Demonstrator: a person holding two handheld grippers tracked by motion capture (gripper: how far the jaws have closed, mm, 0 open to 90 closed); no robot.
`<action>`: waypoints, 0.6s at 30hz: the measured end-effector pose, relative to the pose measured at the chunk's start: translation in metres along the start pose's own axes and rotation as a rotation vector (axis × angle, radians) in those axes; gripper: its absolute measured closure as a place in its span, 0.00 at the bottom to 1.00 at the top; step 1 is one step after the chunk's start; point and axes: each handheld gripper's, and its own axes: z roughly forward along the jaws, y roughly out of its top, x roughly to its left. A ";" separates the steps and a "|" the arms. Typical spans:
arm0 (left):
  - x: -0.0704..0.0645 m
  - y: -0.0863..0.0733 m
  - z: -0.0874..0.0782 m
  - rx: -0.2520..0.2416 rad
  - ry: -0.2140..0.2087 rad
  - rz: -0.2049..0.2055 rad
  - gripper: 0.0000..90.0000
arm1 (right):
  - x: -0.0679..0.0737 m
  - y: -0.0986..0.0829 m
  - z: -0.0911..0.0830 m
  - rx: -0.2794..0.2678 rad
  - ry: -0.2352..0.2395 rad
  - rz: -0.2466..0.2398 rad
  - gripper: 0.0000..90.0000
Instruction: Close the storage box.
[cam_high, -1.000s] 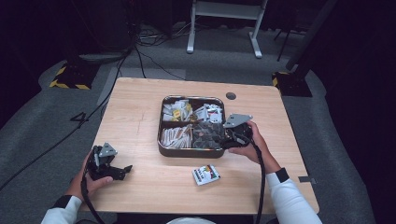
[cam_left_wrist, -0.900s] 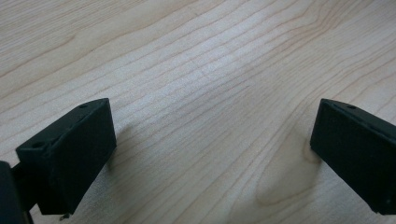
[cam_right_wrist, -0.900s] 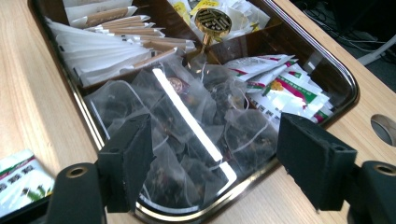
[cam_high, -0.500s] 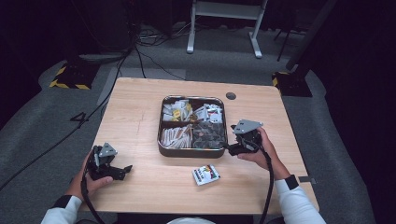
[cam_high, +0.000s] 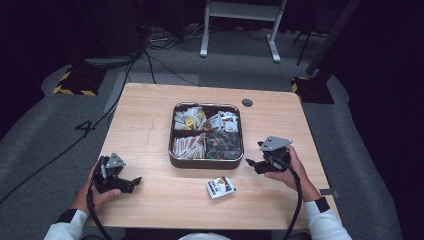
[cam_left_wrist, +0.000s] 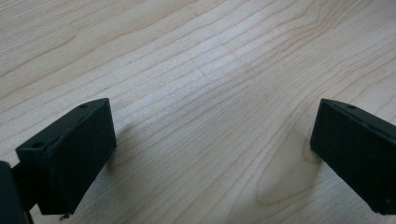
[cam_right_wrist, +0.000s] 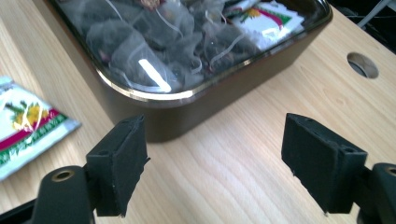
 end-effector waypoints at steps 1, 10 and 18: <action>0.000 0.000 0.000 0.000 0.000 0.000 0.01 | 0.000 -0.003 -0.001 0.000 -0.002 -0.003 0.25; 0.000 0.000 0.000 -0.002 -0.001 0.001 0.01 | -0.006 -0.033 -0.010 0.019 -0.022 0.061 0.25; 0.000 0.000 0.000 0.000 -0.001 0.001 0.01 | -0.011 -0.061 -0.014 0.040 -0.040 0.118 0.25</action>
